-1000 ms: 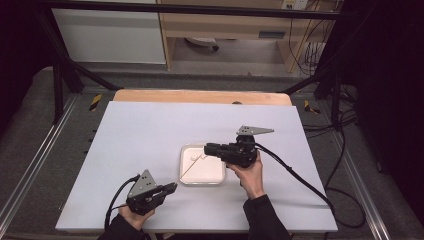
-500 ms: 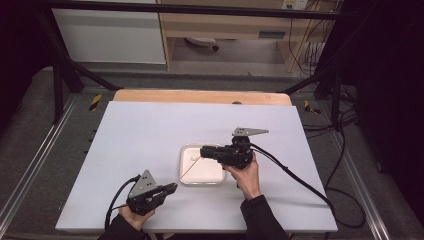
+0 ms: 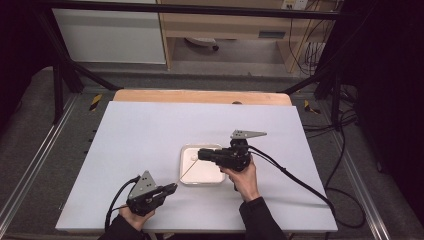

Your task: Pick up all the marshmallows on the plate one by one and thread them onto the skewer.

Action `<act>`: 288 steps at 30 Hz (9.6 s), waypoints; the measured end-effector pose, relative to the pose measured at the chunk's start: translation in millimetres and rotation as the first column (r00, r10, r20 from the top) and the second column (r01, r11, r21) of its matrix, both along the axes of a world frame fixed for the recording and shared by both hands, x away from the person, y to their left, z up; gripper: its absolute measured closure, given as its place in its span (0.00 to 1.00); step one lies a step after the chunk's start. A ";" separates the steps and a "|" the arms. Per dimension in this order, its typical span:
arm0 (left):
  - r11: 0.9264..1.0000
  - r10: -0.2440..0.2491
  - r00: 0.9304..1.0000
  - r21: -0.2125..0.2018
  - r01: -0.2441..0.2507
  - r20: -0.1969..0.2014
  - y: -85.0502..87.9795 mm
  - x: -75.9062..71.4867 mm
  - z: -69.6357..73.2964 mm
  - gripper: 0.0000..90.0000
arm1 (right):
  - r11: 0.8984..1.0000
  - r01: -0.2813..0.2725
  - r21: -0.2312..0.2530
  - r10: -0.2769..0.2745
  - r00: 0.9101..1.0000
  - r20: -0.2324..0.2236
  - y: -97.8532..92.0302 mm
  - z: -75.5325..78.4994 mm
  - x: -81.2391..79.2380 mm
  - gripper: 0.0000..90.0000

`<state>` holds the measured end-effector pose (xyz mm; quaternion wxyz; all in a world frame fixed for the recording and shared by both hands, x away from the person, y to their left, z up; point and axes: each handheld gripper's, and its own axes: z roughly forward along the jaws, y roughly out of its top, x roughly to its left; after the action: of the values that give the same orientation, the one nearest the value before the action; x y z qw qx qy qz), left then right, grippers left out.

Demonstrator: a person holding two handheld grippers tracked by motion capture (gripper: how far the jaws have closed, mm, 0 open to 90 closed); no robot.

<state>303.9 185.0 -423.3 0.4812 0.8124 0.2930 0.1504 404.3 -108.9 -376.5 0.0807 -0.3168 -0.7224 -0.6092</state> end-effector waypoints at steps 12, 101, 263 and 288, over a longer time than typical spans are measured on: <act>1.000 0.004 1.000 0.004 -0.004 0.008 -1.4 -1.5 -1.0 0.99 | 1.000 -0.012 0.023 0.012 1.000 -0.002 2.5 -2.2 -4.4 0.90; 0.999 0.009 1.000 -0.049 -0.010 -0.025 -25.8 10.9 -2.6 0.98 | 0.993 -0.107 -0.054 0.104 0.993 -0.064 33.4 -44.1 -20.2 0.87; 0.998 -0.034 0.999 -0.055 0.033 -0.025 6.8 7.3 -4.2 0.98 | 0.985 -0.004 -0.172 0.036 0.982 0.183 -5.3 28.7 4.8 0.85; 0.999 -0.054 0.998 -0.005 0.054 -0.017 5.0 6.8 -6.3 0.98 | 0.987 -0.071 -0.147 0.090 0.988 0.127 2.6 18.9 6.2 0.89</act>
<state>310.7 189.9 -429.6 0.4842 0.8202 0.2756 0.1297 410.4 -106.3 -357.6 0.0343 -0.2509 -0.7800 -0.5722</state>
